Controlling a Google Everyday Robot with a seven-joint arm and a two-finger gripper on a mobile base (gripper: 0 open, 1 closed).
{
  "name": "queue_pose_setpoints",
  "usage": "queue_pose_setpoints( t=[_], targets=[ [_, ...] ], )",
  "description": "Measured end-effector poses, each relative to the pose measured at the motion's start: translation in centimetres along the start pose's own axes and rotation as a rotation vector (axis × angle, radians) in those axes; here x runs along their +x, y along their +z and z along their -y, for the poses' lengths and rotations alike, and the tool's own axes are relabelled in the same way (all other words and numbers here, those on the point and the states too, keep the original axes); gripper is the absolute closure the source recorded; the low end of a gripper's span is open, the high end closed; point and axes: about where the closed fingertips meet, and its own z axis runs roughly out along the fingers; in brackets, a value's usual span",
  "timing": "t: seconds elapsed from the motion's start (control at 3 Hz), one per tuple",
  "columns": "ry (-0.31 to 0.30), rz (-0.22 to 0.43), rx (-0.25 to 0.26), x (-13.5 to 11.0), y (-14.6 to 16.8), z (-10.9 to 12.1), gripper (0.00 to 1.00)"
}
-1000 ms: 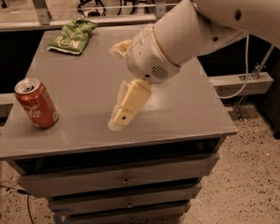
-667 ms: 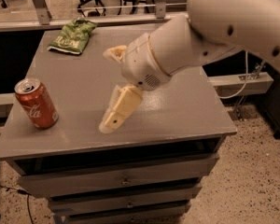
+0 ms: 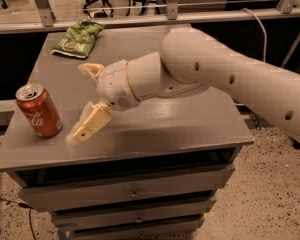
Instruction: Knock coke can over
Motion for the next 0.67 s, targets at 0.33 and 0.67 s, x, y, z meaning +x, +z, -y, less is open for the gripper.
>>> queue_pose_setpoints(
  t=[0.33, 0.67],
  targets=[
    [-0.003, 0.081, -0.005, -0.4, 3.5, 1.3, 0.0],
    [-0.001, 0.148, -0.02, -0.7, 6.7, 2.4, 0.0]
  ],
)
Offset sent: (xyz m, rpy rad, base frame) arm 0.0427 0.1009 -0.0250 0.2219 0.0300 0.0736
